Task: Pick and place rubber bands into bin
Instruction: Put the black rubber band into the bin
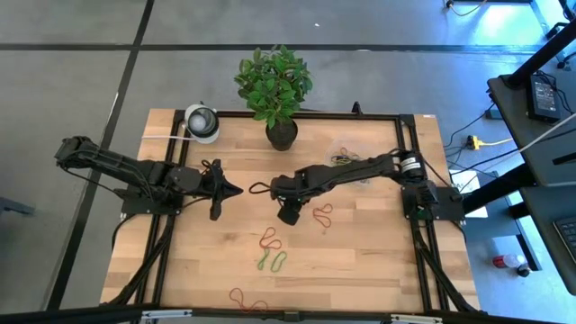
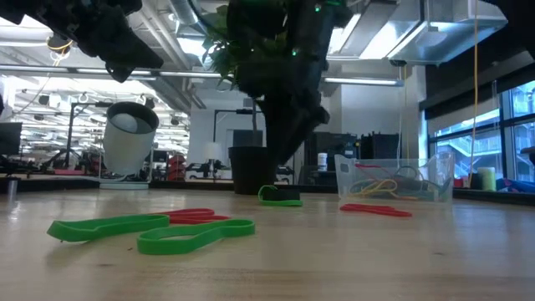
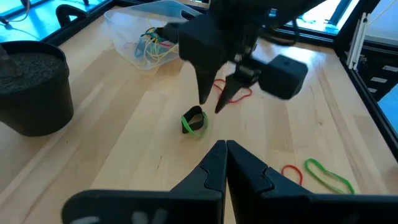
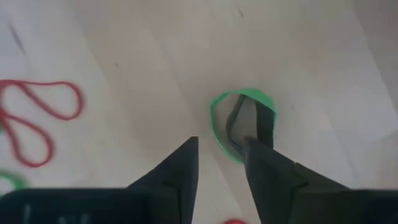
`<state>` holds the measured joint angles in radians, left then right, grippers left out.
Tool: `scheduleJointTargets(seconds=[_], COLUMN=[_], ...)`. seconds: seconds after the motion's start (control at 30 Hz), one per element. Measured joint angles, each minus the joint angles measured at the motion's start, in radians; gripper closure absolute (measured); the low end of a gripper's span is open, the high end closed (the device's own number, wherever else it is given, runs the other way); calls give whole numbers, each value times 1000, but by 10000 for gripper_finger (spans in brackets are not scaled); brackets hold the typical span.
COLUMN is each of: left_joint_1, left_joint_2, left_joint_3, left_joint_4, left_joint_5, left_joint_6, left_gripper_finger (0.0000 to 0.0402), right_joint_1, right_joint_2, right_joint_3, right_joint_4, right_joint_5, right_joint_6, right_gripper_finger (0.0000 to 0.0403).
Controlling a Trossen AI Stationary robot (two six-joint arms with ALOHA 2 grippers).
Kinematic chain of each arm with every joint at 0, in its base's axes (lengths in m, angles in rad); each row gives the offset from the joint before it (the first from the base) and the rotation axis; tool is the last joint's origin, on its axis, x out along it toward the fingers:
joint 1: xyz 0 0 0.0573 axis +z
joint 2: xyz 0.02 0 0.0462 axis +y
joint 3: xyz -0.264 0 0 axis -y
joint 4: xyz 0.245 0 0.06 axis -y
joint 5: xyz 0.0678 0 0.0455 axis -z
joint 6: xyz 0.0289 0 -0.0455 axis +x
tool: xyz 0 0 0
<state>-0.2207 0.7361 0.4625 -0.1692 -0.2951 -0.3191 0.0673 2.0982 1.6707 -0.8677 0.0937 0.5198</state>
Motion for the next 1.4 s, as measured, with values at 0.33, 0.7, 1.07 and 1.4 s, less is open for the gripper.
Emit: scheduleJointTargets(seconds=[0.33, 0.7, 1.07, 1.4], left_joint_1=[0, 0, 0, 0], left_joint_2=[0, 0, 0, 0], left_joint_3=[0, 0, 0, 0], left_joint_4=[-9, -13, -15, -15], left_joint_5=[0, 0, -6, -7], left_joint_6=[0, 0, 0, -8], left_gripper_finger=[396, 396, 396, 396], right_joint_1=[-21, -19, -52, -64], right_joint_2=[121, 3, -164, -159], right_joint_3=[0, 9, 10, 9], right_joint_4=[2, -74, -98, -126], right_joint_5=[11, -48, -150, -312], right_joint_6=[0, -8, -40, -71], right_gripper_finger=[305, 394, 400, 401])
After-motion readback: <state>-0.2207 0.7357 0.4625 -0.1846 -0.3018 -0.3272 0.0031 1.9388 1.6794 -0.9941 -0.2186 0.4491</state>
